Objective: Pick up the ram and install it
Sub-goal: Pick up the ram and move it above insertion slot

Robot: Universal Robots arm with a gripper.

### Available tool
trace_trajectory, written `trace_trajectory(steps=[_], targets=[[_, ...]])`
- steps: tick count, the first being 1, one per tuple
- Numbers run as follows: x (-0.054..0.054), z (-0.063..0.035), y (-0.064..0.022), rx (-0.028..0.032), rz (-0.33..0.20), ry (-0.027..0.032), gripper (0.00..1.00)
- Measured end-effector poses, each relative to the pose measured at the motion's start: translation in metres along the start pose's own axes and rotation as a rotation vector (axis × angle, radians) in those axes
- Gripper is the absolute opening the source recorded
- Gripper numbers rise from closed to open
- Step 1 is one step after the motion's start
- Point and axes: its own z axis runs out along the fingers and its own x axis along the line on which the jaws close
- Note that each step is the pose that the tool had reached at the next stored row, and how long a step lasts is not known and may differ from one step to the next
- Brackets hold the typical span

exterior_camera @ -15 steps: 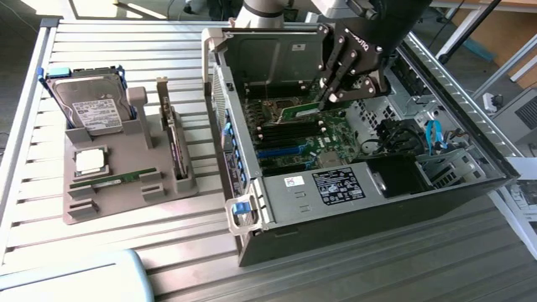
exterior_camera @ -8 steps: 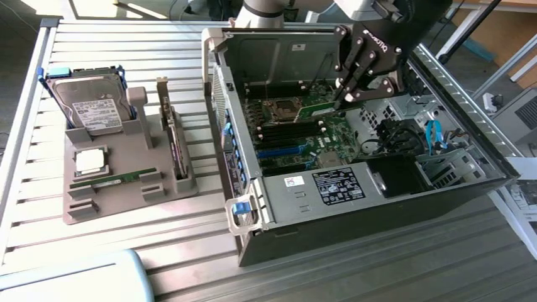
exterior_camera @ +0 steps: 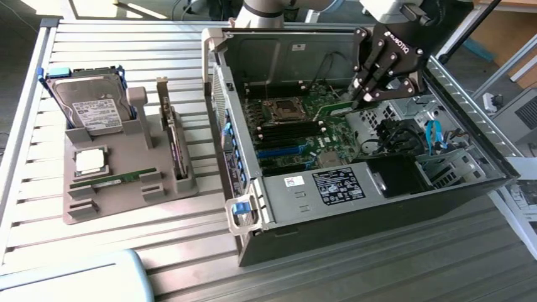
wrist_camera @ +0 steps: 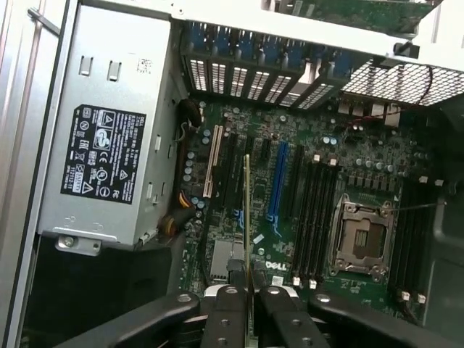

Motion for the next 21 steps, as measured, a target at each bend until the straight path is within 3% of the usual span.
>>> trace_trajectory(steps=[5, 21], targets=[[-0.001, 0.0023, -0.0023, 0.0037, 0.081, -0.0064, 0.14], [-0.052, 0.0069, -0.0282, 0.0033, 0.082, -0.0028, 0.14]])
